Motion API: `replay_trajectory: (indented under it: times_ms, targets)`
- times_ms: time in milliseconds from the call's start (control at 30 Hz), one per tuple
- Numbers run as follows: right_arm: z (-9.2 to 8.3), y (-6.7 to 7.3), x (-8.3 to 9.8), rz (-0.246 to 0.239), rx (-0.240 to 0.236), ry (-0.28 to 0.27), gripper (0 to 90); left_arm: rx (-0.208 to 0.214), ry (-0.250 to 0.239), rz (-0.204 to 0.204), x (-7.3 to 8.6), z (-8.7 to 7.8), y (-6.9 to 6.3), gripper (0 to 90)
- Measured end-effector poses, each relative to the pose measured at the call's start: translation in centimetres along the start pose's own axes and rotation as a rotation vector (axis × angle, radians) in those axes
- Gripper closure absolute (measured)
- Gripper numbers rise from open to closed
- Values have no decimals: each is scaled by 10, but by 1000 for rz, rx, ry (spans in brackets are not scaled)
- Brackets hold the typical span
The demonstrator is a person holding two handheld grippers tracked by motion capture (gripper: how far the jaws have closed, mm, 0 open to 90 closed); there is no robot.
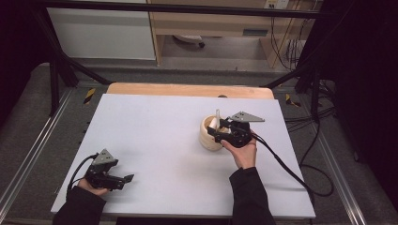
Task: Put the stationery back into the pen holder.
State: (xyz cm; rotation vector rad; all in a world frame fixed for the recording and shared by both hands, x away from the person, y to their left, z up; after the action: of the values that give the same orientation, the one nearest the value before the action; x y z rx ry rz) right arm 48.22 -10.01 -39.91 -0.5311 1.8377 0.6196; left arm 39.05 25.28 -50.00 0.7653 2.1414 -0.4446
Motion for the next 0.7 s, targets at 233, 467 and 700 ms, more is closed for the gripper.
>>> replay_trajectory:
  times_ms: [233,467,700]
  targets:
    - [-16,1,3,-41,-35,84,125,0,1,-1,0,0,0,96]
    - [-33,-3,17,-42,-45,126,47,-2,5,0,1,1,-1,96]
    - [-50,-16,48,-24,-36,163,7,-2,13,-2,2,3,-2,96]
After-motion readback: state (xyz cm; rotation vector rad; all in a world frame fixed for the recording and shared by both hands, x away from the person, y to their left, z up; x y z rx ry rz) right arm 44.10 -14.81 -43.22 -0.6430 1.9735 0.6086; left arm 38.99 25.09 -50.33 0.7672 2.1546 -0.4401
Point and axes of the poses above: each handheld gripper's, and its own axes: z roughly forward along the jaws, x roughly out of its underside, y roughly to its left, the point moved 8 cm from there along z, roughly forward along the jaws, and after that the axes turned 7 degrees about -y, right-handed, at the moved point
